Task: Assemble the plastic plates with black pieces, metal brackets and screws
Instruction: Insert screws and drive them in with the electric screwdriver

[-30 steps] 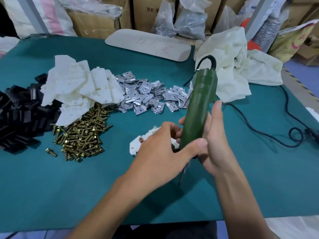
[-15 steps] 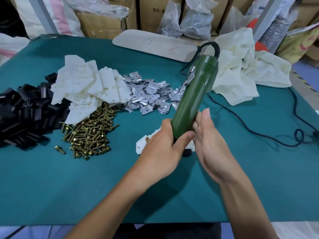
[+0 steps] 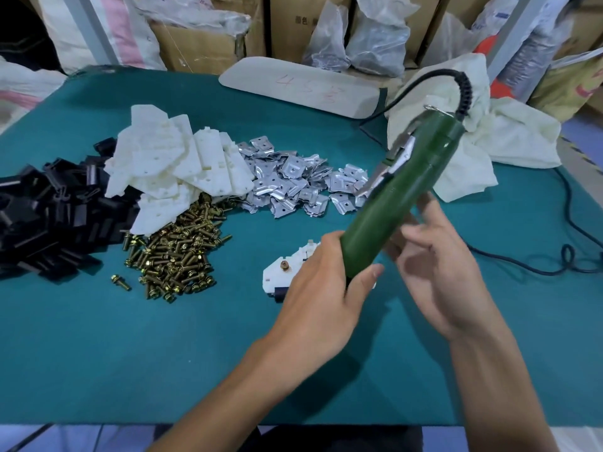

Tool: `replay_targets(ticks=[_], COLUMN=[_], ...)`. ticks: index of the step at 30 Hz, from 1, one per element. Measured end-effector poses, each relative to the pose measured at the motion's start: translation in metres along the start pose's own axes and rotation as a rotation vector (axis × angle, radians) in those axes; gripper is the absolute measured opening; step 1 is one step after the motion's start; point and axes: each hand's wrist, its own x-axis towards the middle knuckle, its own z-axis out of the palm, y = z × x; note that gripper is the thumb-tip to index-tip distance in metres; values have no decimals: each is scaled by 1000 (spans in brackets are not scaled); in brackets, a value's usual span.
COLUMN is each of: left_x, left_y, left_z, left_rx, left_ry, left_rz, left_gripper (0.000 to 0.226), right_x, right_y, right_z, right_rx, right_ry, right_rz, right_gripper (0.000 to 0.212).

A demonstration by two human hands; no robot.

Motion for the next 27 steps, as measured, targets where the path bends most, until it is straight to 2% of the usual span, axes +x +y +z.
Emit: replay_targets(ticks=[1,2,5,9,12,14,18,22,25,27], left_x=[0,-1,-3,-5,-2,1,10,15,18,21], left_y=[2,5,11,14,11,4,-21,-51,-66,-71], left_z=[3,6,11,14,4,-9,-32,-45,-47,-44], left_rx=[20,45,74,67,39,53,180,128,112,137], left_ry=[21,40,22,-24,-152,-210,-62,81,132,147], left_rz=[54,108,170,173,195,229,235,142,94,95], left_gripper=[35,37,44,54,61,57,45,27,29,31], right_x=[1,1,3,7,10,13,16,20,21,21], right_y=[-1,0,3,3,-3,-10,-19,-26,-20,-12], right_z=[7,14,28,33,28,22,1,-30,-39,-38], right_rx=[2,-15,-43,7,112,164,290,592,935,949], right_ry=[18,84,270,299,306,317,427,441,435,466], right_rz=[-1,-5,-51,-90,-70,-55,-27,47,8,-20], right_gripper=[48,45,47,49,43,41,38,40,38,39])
